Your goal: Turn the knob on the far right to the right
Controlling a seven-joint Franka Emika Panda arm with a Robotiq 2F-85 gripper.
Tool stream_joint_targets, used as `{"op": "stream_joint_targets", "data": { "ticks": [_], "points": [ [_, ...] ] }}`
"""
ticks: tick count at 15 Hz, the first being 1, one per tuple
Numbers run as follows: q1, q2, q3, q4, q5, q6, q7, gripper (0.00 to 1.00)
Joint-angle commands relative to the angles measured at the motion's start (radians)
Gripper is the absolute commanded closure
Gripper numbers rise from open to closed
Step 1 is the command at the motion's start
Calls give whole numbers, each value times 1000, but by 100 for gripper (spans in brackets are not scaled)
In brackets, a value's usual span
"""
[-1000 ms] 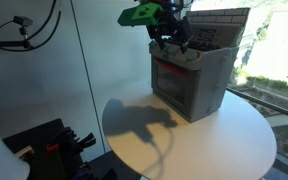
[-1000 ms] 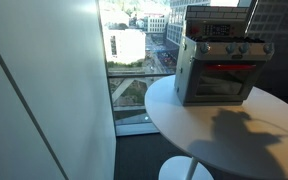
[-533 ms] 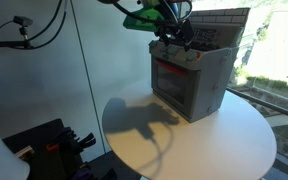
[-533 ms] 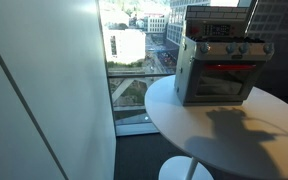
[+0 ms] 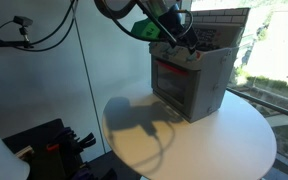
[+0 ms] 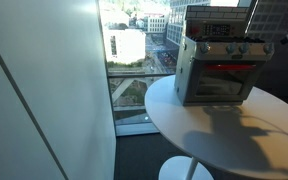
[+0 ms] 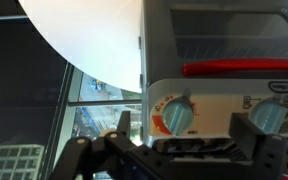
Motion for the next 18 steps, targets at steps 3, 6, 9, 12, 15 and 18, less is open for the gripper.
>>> {"op": "stream_joint_targets", "data": {
  "ticks": [3,6,9,12,15,18],
  "points": [
    [40,81,-2,75,119,58,-21,0],
    [51,112,1,106,159,69,-31,0],
    [55,140,5,137,190,74,-39,0],
    [53,166,11,163,214,74,-45,0],
    [50,189,18,185,227,68,-50,0],
    [48,207,24,200,227,70,-50,19]
  ]
}}
